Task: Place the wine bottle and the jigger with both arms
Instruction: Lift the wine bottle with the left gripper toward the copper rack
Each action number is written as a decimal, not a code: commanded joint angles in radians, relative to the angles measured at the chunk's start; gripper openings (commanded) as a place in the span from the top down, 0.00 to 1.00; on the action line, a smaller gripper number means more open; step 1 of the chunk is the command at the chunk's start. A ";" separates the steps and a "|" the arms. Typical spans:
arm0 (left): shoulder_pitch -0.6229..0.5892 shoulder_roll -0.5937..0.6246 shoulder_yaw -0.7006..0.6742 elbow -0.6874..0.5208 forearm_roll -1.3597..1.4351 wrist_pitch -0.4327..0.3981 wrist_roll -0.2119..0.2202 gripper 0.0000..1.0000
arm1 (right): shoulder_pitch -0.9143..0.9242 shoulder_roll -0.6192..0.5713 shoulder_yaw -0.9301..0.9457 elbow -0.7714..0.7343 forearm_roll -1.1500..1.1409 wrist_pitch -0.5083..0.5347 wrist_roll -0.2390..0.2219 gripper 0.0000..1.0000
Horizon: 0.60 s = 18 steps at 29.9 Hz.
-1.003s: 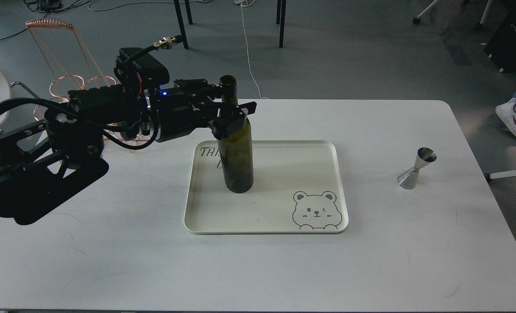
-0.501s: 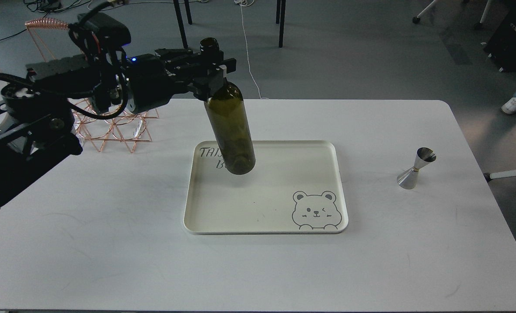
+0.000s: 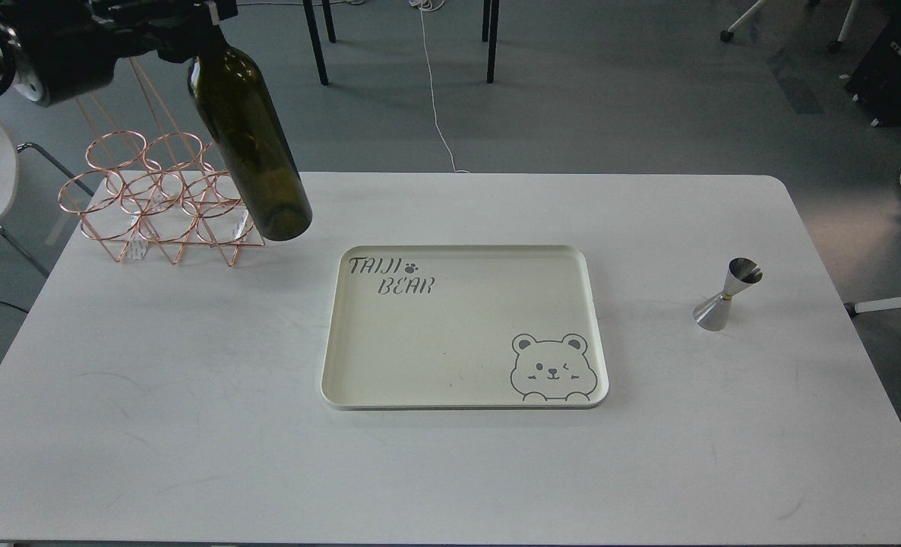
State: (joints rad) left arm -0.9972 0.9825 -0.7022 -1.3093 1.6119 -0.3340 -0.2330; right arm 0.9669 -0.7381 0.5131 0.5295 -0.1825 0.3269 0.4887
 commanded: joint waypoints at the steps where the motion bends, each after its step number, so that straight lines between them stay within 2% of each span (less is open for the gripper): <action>1: -0.006 -0.015 0.003 0.109 0.000 0.003 -0.009 0.91 | 0.001 0.000 -0.001 0.000 0.000 0.000 0.000 0.05; 7: -0.012 -0.091 0.007 0.268 0.046 0.061 -0.014 0.91 | 0.001 -0.001 -0.001 0.000 0.000 0.000 0.000 0.05; 18: -0.050 -0.117 0.122 0.363 0.076 0.156 -0.026 0.90 | 0.000 -0.003 -0.001 0.001 0.000 0.001 0.000 0.05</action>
State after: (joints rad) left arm -1.0248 0.8649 -0.6036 -0.9742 1.6891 -0.1939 -0.2572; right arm 0.9678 -0.7402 0.5123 0.5306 -0.1825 0.3267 0.4887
